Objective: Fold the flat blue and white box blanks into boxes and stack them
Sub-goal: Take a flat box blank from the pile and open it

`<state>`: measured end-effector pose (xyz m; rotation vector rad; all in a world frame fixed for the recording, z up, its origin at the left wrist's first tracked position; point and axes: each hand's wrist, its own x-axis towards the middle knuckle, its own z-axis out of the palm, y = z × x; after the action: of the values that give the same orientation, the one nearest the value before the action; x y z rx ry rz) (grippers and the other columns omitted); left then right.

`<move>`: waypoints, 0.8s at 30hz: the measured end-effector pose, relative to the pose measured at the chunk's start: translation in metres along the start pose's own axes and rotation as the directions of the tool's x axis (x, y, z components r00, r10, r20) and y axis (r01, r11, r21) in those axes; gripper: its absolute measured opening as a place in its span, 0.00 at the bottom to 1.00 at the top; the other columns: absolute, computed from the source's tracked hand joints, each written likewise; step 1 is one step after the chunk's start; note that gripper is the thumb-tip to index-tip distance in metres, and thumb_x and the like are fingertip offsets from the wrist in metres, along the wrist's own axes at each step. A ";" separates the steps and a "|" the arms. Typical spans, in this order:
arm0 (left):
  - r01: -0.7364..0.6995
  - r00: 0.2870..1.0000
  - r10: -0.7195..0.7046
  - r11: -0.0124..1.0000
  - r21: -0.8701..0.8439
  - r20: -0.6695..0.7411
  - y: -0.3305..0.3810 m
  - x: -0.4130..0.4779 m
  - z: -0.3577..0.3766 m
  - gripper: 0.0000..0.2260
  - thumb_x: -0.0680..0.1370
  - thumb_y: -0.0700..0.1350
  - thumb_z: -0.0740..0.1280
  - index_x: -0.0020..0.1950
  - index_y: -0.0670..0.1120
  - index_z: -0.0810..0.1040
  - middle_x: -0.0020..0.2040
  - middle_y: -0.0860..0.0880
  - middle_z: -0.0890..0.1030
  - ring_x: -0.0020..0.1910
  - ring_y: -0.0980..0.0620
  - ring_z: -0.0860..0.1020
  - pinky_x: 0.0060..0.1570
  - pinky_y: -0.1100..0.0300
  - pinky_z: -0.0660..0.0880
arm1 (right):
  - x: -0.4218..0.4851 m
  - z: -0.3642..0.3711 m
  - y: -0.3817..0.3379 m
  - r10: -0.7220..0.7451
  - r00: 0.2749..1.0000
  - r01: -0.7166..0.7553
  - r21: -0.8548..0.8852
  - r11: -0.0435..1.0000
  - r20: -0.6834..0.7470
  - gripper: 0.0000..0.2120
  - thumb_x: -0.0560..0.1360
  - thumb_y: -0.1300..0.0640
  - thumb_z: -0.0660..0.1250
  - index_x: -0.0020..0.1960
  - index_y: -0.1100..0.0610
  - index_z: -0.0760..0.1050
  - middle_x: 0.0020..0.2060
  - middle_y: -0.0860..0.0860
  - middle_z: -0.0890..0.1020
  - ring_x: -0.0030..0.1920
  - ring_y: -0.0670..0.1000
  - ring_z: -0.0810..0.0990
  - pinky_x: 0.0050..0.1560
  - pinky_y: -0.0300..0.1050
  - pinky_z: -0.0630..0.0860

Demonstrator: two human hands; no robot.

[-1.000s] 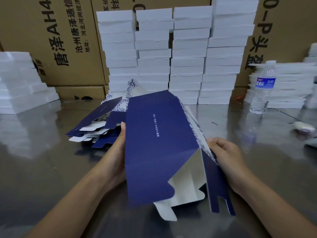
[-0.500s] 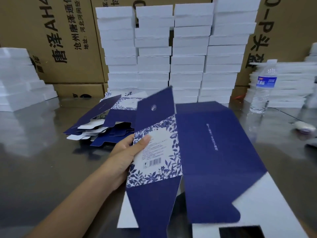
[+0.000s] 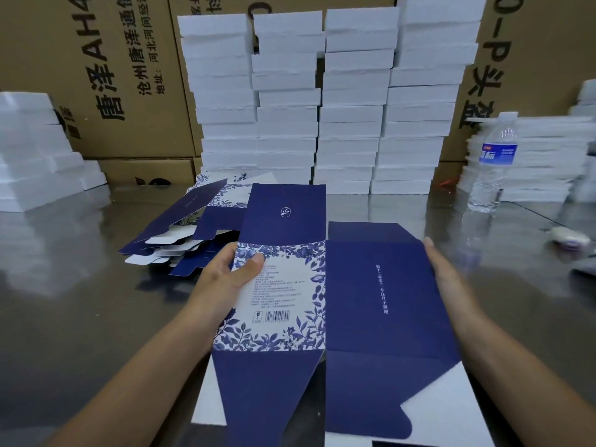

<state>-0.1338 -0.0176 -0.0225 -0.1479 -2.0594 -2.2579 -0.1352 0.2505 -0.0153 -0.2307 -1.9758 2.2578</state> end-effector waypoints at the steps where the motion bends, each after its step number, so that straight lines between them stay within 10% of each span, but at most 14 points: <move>1: -0.003 1.000 0.003 1.000 0.008 -0.013 0.000 0.000 0.000 0.04 0.77 0.47 0.67 0.49 0.55 0.80 0.49 0.48 0.85 0.46 0.47 0.84 0.44 0.52 0.80 | 0.001 0.000 0.003 0.023 1.000 -0.023 0.094 0.995 0.011 0.22 0.77 0.41 0.60 0.52 0.57 0.81 0.41 0.53 0.85 0.29 0.41 0.81 0.33 0.40 0.75; 5: -0.022 0.997 0.026 0.998 0.055 -0.073 0.001 -0.001 0.002 0.04 0.78 0.48 0.65 0.48 0.54 0.80 0.47 0.48 0.85 0.44 0.48 0.84 0.44 0.53 0.80 | 0.001 0.000 0.010 -0.092 0.994 0.089 0.039 0.995 0.062 0.17 0.78 0.49 0.62 0.36 0.51 0.84 0.34 0.49 0.85 0.31 0.47 0.83 0.27 0.38 0.77; 10: 0.047 0.959 -0.007 0.990 0.132 -0.284 0.004 0.001 0.007 0.19 0.80 0.55 0.60 0.31 0.60 0.81 0.32 0.49 0.79 0.34 0.49 0.74 0.33 0.62 0.68 | 0.001 0.001 0.011 -0.119 0.991 0.119 -0.002 0.993 0.056 0.17 0.79 0.50 0.62 0.36 0.49 0.84 0.37 0.50 0.86 0.33 0.47 0.83 0.31 0.41 0.80; 15: 0.027 0.954 0.038 0.978 0.209 -0.299 0.000 0.002 0.003 0.16 0.81 0.53 0.58 0.41 0.47 0.79 0.39 0.45 0.73 0.37 0.48 0.68 0.33 0.59 0.62 | 0.003 0.004 0.013 -0.123 0.992 0.123 -0.092 0.988 0.004 0.16 0.78 0.48 0.62 0.40 0.58 0.80 0.36 0.52 0.84 0.36 0.50 0.80 0.44 0.46 0.77; 24: 0.062 0.930 -0.027 0.994 0.085 -0.367 0.002 0.001 0.007 0.16 0.81 0.54 0.58 0.39 0.49 0.78 0.23 0.58 0.77 0.20 0.61 0.73 0.19 0.72 0.66 | 0.003 0.005 0.012 -0.160 0.987 0.153 -0.237 0.959 -0.009 0.16 0.80 0.54 0.60 0.41 0.63 0.78 0.38 0.55 0.81 0.39 0.53 0.76 0.45 0.48 0.72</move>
<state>-0.1346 -0.0112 -0.0198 0.3069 -1.9773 -2.0138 -0.1391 0.2444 -0.0266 -0.1227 -2.1631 1.9147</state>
